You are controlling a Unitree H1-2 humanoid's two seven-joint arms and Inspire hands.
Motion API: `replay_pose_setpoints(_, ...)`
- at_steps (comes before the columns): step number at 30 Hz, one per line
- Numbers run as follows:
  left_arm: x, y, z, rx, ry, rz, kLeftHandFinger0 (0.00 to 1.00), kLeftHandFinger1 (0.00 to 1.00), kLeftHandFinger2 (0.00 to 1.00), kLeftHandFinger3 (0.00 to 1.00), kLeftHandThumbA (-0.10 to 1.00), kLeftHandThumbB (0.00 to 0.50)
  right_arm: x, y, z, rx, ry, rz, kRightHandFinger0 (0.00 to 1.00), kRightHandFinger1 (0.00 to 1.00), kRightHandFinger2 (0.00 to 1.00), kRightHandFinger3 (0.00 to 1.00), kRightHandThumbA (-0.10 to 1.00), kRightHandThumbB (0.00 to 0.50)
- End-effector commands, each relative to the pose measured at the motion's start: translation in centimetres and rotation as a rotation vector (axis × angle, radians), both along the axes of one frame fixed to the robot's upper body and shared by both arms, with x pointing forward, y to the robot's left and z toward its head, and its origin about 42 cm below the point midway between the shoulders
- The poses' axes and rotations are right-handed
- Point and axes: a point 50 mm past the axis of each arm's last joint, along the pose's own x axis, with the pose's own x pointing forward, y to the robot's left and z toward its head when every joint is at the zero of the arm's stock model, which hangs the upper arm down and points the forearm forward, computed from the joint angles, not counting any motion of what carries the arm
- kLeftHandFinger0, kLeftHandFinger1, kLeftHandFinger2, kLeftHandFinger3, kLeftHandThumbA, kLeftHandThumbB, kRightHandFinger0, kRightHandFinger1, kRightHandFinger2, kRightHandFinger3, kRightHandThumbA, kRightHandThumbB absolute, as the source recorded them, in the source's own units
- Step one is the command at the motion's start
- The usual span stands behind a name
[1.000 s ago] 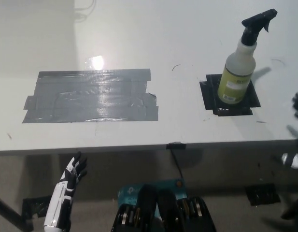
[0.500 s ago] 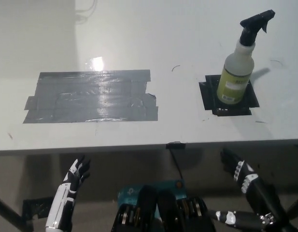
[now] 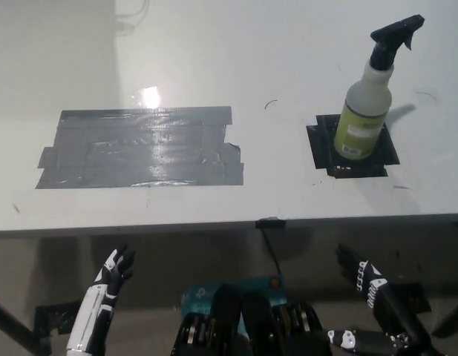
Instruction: A person hands a spray bottle to the robot which it grabs with its right hand and places on the black spot infront of it on the table
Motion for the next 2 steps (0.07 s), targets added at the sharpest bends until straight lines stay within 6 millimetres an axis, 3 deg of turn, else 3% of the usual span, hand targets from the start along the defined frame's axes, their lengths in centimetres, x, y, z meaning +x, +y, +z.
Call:
replay_pose_setpoints(1, 0.61, 0.65, 0.61, 0.005, -0.035, -0.014, 1.0, 1.0, 1.0, 1.0, 1.0, 0.082, 0.41, -0.22, 0.95, -0.003, -0.085, -0.013, 1.0, 1.0, 1.0, 1.0, 1.0, 0.29)
replay_pose_setpoints(2, 0.61, 0.65, 0.61, 0.005, -0.035, -0.014, 1.0, 1.0, 1.0, 1.0, 1.0, 0.082, 0.41, -0.22, 0.95, -0.003, -0.085, -0.013, 1.0, 1.0, 1.0, 1.0, 1.0, 0.29)
